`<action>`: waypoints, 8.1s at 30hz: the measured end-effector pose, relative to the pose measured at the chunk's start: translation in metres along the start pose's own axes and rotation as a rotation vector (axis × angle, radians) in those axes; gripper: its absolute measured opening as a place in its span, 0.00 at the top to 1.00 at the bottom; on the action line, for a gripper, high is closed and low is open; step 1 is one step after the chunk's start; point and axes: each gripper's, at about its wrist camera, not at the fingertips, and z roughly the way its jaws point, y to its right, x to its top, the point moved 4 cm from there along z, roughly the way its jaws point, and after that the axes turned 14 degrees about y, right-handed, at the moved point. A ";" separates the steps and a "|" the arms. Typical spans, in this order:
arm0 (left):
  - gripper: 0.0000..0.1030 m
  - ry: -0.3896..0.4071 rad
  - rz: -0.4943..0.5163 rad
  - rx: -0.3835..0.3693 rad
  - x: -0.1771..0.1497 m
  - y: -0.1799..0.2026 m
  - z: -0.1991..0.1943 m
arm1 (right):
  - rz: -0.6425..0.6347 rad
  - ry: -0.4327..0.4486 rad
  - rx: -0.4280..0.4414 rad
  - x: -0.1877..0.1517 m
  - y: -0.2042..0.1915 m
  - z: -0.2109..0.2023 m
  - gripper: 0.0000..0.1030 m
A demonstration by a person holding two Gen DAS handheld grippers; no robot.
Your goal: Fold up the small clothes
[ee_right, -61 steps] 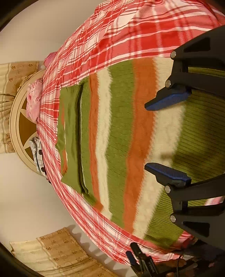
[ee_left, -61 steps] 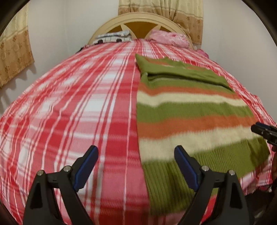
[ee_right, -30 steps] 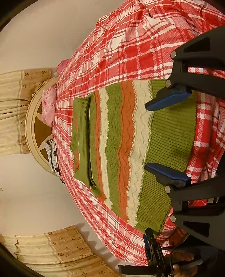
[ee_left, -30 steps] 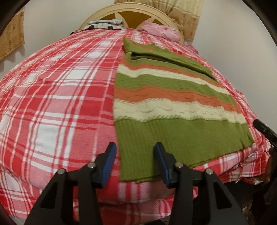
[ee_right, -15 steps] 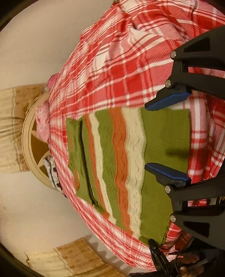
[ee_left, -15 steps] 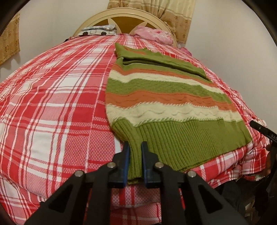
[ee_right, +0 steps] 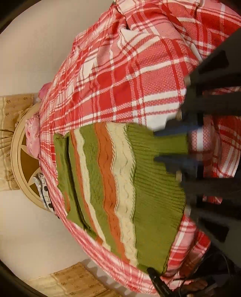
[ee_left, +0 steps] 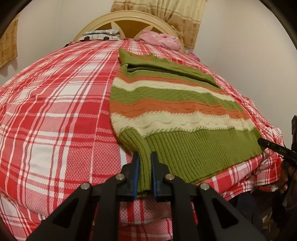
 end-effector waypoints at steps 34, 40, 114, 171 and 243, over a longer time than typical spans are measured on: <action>0.97 0.270 -0.032 -0.062 0.182 -0.018 0.046 | 0.112 0.337 0.155 0.186 -0.032 0.019 0.93; 0.97 0.246 -0.008 -0.044 0.193 -0.028 0.064 | 0.088 0.314 0.150 0.214 -0.040 0.051 0.93; 0.68 -0.031 0.123 0.001 0.115 -0.039 0.140 | 0.107 0.183 0.134 0.170 -0.018 0.095 0.93; 0.95 0.109 0.168 0.119 0.262 -0.059 0.340 | 0.288 -0.007 0.037 0.300 0.047 0.385 0.93; 0.16 0.019 0.039 0.201 0.199 -0.074 0.270 | 0.019 -0.170 -0.138 0.269 0.057 0.371 0.57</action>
